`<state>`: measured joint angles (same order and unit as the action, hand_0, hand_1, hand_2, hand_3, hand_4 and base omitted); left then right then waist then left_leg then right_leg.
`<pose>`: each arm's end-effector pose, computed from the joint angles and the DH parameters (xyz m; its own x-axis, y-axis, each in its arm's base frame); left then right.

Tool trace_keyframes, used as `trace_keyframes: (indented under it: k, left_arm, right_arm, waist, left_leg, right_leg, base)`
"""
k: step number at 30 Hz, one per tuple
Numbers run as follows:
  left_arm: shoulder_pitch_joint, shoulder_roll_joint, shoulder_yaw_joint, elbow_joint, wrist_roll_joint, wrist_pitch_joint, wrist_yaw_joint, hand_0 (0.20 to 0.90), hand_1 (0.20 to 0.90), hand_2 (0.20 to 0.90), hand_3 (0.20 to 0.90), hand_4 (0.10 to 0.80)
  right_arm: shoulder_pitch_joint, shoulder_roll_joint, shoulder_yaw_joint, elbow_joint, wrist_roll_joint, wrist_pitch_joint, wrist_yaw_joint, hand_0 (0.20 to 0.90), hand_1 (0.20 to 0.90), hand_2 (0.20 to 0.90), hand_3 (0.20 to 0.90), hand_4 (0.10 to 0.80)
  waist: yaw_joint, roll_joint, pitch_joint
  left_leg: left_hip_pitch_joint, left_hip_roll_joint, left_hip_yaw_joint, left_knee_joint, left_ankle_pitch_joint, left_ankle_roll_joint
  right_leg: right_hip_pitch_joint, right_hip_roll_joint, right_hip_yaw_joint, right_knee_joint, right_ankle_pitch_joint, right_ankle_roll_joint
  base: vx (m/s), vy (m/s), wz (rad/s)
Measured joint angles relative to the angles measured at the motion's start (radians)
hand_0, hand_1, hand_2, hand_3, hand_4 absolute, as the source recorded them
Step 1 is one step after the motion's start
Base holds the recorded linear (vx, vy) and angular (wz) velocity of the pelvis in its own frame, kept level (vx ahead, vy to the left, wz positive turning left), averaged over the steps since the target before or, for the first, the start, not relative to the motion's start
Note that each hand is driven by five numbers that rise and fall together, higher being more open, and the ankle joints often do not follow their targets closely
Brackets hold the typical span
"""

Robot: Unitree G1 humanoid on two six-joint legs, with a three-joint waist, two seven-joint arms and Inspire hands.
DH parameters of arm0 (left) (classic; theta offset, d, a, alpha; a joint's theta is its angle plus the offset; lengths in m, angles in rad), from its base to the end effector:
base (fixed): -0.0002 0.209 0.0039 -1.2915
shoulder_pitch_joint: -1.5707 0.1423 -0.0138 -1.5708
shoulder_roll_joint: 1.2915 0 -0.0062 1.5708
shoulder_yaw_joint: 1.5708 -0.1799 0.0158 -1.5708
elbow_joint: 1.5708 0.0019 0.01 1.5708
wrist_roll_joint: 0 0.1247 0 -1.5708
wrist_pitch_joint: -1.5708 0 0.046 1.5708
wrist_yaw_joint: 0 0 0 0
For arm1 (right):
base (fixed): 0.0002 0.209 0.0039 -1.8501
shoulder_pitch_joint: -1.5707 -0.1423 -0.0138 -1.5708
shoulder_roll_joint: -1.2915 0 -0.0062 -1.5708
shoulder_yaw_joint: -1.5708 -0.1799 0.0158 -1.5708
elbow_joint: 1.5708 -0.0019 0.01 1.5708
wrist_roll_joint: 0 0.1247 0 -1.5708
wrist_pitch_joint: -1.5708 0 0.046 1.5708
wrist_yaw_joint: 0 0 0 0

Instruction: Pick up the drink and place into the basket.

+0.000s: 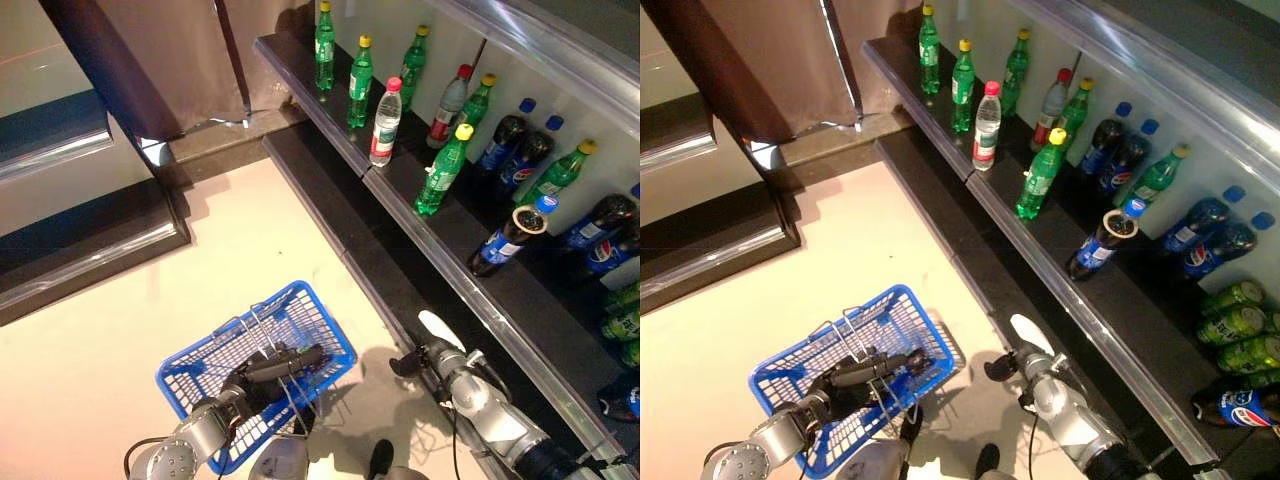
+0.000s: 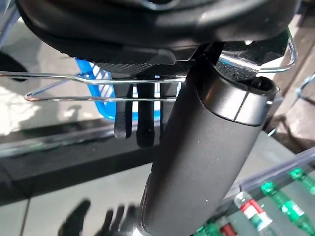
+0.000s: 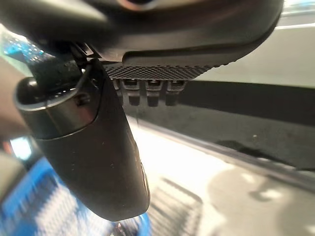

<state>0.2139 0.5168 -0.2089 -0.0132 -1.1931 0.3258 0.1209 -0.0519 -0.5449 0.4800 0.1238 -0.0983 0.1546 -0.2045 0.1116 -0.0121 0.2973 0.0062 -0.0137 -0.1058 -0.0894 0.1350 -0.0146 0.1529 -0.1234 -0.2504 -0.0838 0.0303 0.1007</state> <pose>0.1327 0.2072 0.0139 0.7842 -0.2275 -0.5773 -0.1832 0.8040 -0.5657 0.1795 -0.1862 0.0178 0.9519 0.0931 -0.2918 -0.2652 0.7270 -0.6334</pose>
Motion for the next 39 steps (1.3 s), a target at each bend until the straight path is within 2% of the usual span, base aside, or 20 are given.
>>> trace_keyframes:
  k: [5,9,12,17,23,26,28,30,31,32,33,35,39]
  left_arm:
    - [0.046,-0.041,0.036,0.000,0.020,-0.041,0.023,0.300,0.300,0.300,0.200,0.100]
    - [0.093,-0.069,0.039,0.001,0.044,-0.097,0.036,0.300,0.300,0.300,0.200,0.100]
    - [0.122,-0.103,0.040,0.029,0.072,-0.145,0.062,0.300,0.300,0.300,0.200,0.100]
    - [0.114,-0.149,0.040,0.123,0.091,-0.210,0.106,0.300,0.300,0.300,0.200,0.100]
    - [0.103,-0.177,0.036,0.161,0.096,-0.242,0.129,0.300,0.300,0.300,0.200,0.100]
    - [0.093,-0.181,0.037,0.185,0.096,-0.256,0.132,0.300,0.300,0.300,0.200,0.100]
    - [0.092,-0.179,0.041,0.200,0.097,-0.271,0.137,0.300,0.300,0.300,0.200,0.100]
    - [0.096,-0.172,0.046,0.205,0.096,-0.276,0.149,0.300,0.300,0.300,0.200,0.100]
    - [0.100,-0.166,0.056,0.207,0.096,-0.276,0.153,0.300,0.300,0.300,0.200,0.100]
    - [0.105,-0.156,0.061,0.208,0.096,-0.276,0.154,0.300,0.300,0.300,0.200,0.100]
    - [0.106,-0.150,0.061,0.211,0.096,-0.276,0.155,0.300,0.300,0.300,0.200,0.100]
    - [0.109,-0.150,0.060,0.211,0.096,-0.285,0.155,0.300,0.300,0.300,0.200,0.100]
    - [0.111,-0.159,0.060,0.211,0.090,-0.294,0.155,0.300,0.300,0.300,0.200,0.100]
  right_arm:
    - [0.087,0.040,-0.045,-0.092,0.046,-0.202,-0.018,0.900,0.900,0.900,0.900,0.800]
    - [0.145,0.062,-0.087,-0.099,0.107,-0.298,0.009,0.900,0.900,0.900,0.900,0.800]
    - [0.207,0.062,-0.128,-0.098,0.155,-0.319,0.049,0.900,0.900,0.900,0.900,0.800]
    - [0.259,0.058,-0.144,-0.096,0.241,-0.323,0.077,0.900,0.900,0.900,0.900,0.800]
    - [0.256,0.062,-0.143,-0.096,0.258,-0.323,0.076,0.900,0.900,0.900,0.900,0.800]
    - [0.254,0.063,-0.140,-0.090,0.258,-0.326,0.066,0.900,0.900,0.900,0.900,0.800]
    - [0.245,0.063,-0.121,-0.076,0.258,-0.330,0.048,0.900,0.900,0.900,0.900,0.800]
    - [0.245,0.066,-0.110,-0.062,0.258,-0.336,0.047,0.900,0.900,0.900,0.900,0.800]
    - [0.248,0.066,-0.104,-0.062,0.259,-0.337,0.048,0.900,0.900,0.900,0.900,0.800]
    - [0.253,0.066,-0.102,-0.062,0.259,-0.339,0.048,0.900,0.900,0.900,0.900,0.800]
    - [0.258,0.064,-0.106,-0.061,0.260,-0.339,0.046,0.900,0.900,0.900,0.900,0.800]
    - [0.262,0.057,-0.110,-0.059,0.269,-0.340,0.036,0.900,0.900,0.900,0.900,0.800]
    - [0.265,0.055,-0.113,-0.034,0.286,-0.340,0.032,0.900,0.900,0.900,0.900,0.800]
  waist:
    - [-0.018,0.001,0.001]
    - [-0.027,0.000,0.000]
    - [-0.038,-0.004,-0.002]
    - [-0.060,-0.010,-0.006]
    - [-0.062,-0.025,-0.015]
    - [-0.064,-0.025,-0.015]
    - [-0.069,-0.024,-0.014]
    - [-0.076,-0.023,-0.013]
    - [-0.084,-0.029,-0.017]
    - [-0.088,-0.039,-0.023]
    - [-0.095,-0.043,-0.025]
    - [-0.110,-0.043,-0.026]
    - [-0.110,-0.034,-0.020]
  left_leg:
    - [0.010,0.002,0.019,0.000,-0.006,-0.003]
    - [0.015,0.002,0.031,0.001,-0.009,-0.001]
    - [0.028,0.003,0.045,-0.001,-0.018,0.004]
    - [0.045,0.005,0.069,0.000,-0.024,0.003]
    - [0.063,0.002,0.083,0.000,-0.036,0.014]
    - [0.076,-0.005,0.091,0.001,-0.042,0.022]
    - [0.089,-0.006,0.096,0.000,-0.044,0.031]
    - [0.094,-0.006,0.094,0.005,-0.043,0.038]
    - [0.093,-0.007,0.086,0.005,-0.043,0.038]
    - [0.090,-0.011,0.076,0.006,-0.041,0.036]
    - [0.087,-0.014,0.060,0.006,-0.038,0.033]
    - [0.078,-0.012,0.031,0.006,-0.032,0.026]
    - [0.077,-0.019,-0.002,0.012,-0.022,0.018]
  right_leg:
    - [0.001,-0.001,0.018,0.000,0.000,0.000]
    - [-0.001,-0.002,0.031,0.000,0.000,0.000]
    - [0.005,-0.003,0.044,0.000,0.000,0.002]
    - [0.010,-0.004,0.069,0.000,0.001,0.002]
    - [0.016,-0.010,0.089,0.010,-0.004,0.006]
    - [-0.005,-0.024,0.096,0.078,-0.035,0.016]
    - [-0.064,-0.036,0.093,0.213,-0.076,0.027]
    - [-0.112,-0.021,0.101,0.294,-0.113,0.041]
    - [-0.115,0.004,0.117,0.293,-0.127,0.032]
    - [-0.110,0.035,0.134,0.279,-0.144,0.009]
    - [-0.095,0.057,0.165,0.250,-0.145,-0.040]
    - [-0.066,0.083,0.184,0.209,-0.133,-0.048]
    - [-0.046,0.090,0.181,0.202,-0.140,-0.054]
  base:
    - [-0.004,0.011,-0.11]
    - [0.007,0.019,-0.08]
    - [0.030,0.051,-0.14]
    - [0.064,0.126,-0.14]
    - [0.056,0.175,-0.10]
    - [0.047,0.174,-0.07]
    - [0.110,0.155,-0.13]
    - [0.141,0.072,-0.02]
    - [0.152,0.045,0.20]
    - [0.156,0.033,0.37]
    - [0.152,0.012,0.50]
    - [0.142,-0.007,0.50]
    - [0.140,-0.057,0.29]
